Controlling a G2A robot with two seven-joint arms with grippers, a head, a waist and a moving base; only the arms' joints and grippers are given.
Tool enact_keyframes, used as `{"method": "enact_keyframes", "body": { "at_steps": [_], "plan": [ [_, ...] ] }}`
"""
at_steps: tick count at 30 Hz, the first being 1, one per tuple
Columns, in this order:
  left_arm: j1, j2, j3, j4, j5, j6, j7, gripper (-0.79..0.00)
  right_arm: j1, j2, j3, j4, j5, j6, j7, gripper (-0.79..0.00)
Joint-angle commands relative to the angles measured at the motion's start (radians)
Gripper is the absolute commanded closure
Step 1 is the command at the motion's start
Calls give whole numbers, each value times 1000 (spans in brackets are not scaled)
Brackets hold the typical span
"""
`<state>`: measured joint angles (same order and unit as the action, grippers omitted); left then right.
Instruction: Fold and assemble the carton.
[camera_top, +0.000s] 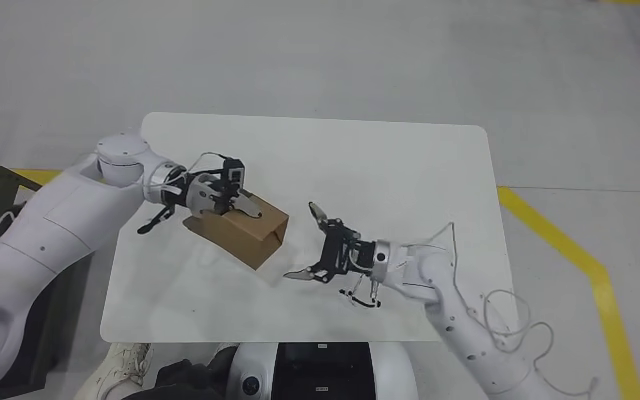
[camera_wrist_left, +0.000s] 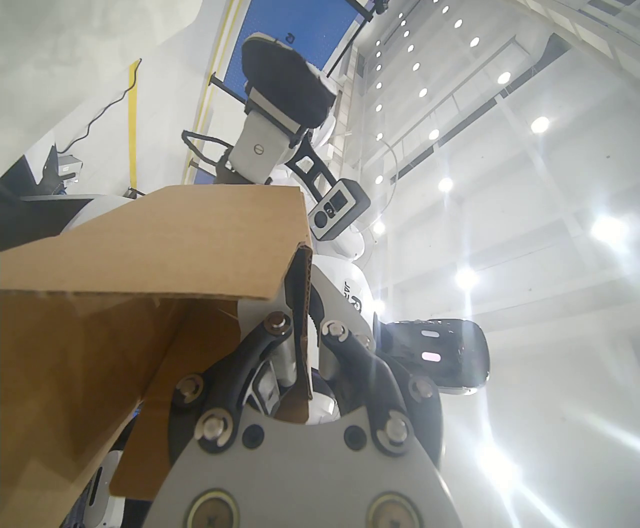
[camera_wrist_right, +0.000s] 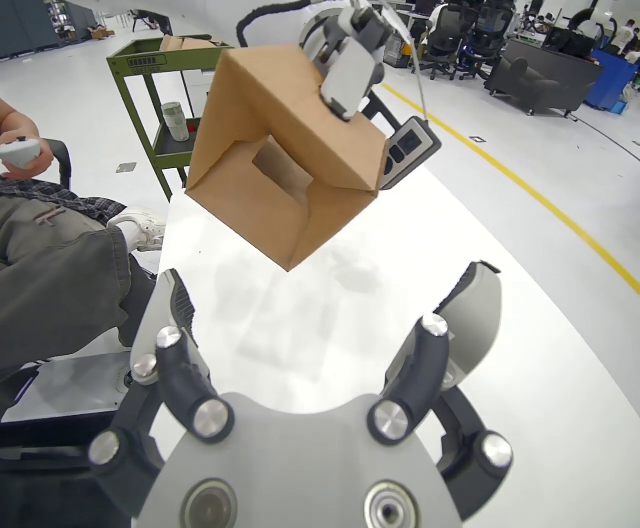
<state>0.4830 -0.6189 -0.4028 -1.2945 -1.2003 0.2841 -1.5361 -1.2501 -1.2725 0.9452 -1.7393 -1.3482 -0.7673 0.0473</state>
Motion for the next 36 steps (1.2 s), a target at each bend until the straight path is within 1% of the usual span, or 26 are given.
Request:
{"method": "enact_keyframes", "body": {
  "at_steps": [1, 6, 17, 26, 29, 31, 34, 36],
  "plan": [
    [-9, -3, 20, 1, -18, 0, 0, 0, 0, 0, -12, -4, -25, 1, -24, -785],
    [-40, -6, 61, 6, -56, 0, 0, 0, -6, 0, -25, 7, -50, 25, -99, -785],
    [-86, 1, 139, -13, -115, 0, 0, 0, 5, -5, -49, 23, -47, 67, -153, -785],
    [-112, 7, 188, -26, -167, 0, 0, 0, 0, -1, -45, 28, -32, 55, -187, -785],
    [-122, 8, 201, -15, -173, 0, 0, 0, -7, 3, -29, 23, -22, 52, -196, -785],
    [-134, 10, 203, 13, -154, 0, 0, 0, -10, 7, -13, 22, -12, 51, -198, -785],
    [-155, 13, 200, 60, -90, 1, 1, 0, -17, 12, 13, 20, 5, 54, -190, -785],
    [-170, 12, 191, 73, -35, 22, 28, 0, -22, 16, 33, 17, 18, 55, -168, -785]
  ]
}}
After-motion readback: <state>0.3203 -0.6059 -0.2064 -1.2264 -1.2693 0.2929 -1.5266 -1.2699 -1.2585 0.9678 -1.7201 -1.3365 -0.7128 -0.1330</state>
